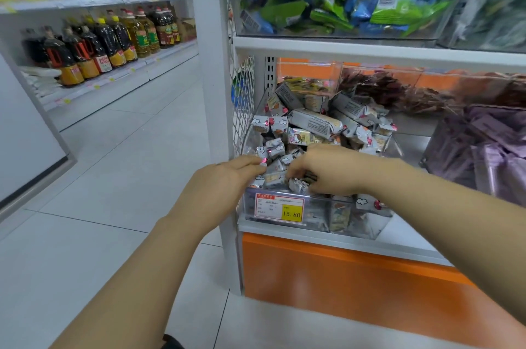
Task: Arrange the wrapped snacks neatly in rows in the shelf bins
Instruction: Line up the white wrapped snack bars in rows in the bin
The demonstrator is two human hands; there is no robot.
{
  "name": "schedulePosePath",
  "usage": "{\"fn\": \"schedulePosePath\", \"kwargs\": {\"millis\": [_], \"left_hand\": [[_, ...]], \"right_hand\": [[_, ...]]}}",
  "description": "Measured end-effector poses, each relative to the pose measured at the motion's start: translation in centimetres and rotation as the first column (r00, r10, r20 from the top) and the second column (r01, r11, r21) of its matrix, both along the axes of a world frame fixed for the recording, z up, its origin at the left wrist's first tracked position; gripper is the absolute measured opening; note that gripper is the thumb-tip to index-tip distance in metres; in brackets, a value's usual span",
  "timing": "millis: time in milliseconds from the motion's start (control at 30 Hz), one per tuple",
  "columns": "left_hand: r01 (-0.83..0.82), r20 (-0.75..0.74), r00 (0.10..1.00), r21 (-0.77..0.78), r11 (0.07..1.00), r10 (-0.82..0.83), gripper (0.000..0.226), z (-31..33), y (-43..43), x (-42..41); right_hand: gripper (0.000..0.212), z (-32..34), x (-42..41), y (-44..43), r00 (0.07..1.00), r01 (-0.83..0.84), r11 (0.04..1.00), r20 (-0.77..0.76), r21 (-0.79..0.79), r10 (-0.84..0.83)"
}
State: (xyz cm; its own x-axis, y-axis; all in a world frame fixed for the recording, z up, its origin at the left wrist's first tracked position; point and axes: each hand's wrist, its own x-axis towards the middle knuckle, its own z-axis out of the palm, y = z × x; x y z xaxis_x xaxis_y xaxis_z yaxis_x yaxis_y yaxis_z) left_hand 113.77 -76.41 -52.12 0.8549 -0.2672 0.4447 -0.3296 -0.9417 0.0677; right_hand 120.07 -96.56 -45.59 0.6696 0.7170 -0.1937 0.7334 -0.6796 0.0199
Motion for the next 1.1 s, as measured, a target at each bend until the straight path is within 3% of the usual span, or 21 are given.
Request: {"fn": "schedulePosePath", "kwargs": {"millis": [100, 200, 400, 567, 767, 900, 1033, 1100], "left_hand": [[0.043, 0.054, 0.998, -0.002, 0.999, -0.042, 0.042, -0.2, 0.4, 0.2], [0.071, 0.093, 0.993, -0.045, 0.996, -0.067, 0.025, 0.3, 0.3, 0.1], [0.044, 0.046, 0.998, -0.050, 0.998, -0.042, 0.023, 0.2, 0.2, 0.0], [0.015, 0.031, 0.999, -0.056, 0.998, -0.014, 0.023, 1.0, -0.4, -0.3], [-0.059, -0.032, 0.998, -0.056, 0.997, 0.058, 0.030, 1.7, -1.2, -0.2], [-0.094, -0.083, 0.992, -0.037, 0.995, 0.091, 0.034, 2.1, -1.3, -0.2], [-0.087, -0.092, 0.992, -0.045, 0.995, 0.083, 0.034, 2.0, -1.2, -0.2], [-0.083, -0.098, 0.992, -0.046, 0.995, 0.078, 0.033, 1.9, -1.1, -0.2]], "right_hand": [[0.042, 0.9, 0.0, -1.1, 0.998, 0.063, 0.949, -0.040, 0.309, -0.053], [0.041, 1.5, -0.5, -2.2, 0.988, 0.154, 0.762, -0.122, 0.630, -0.099], [0.038, 1.3, -1.8, -3.6, 0.980, 0.164, 0.398, -0.103, 0.903, -0.171], [0.038, 1.7, -2.3, -7.0, 0.978, 0.071, 0.155, -0.037, 0.985, -0.206], [0.027, 1.2, -2.2, -9.5, 0.904, -0.019, 0.124, 0.070, 0.992, -0.422], [0.031, 0.8, -1.9, -8.9, 0.843, -0.090, 0.079, 0.119, 0.993, -0.525], [0.025, 0.1, -1.6, -7.4, 0.819, -0.131, -0.037, 0.087, 0.991, -0.567], [0.028, 0.0, -1.6, -6.6, 0.799, -0.177, -0.028, 0.127, 0.984, -0.587]]}}
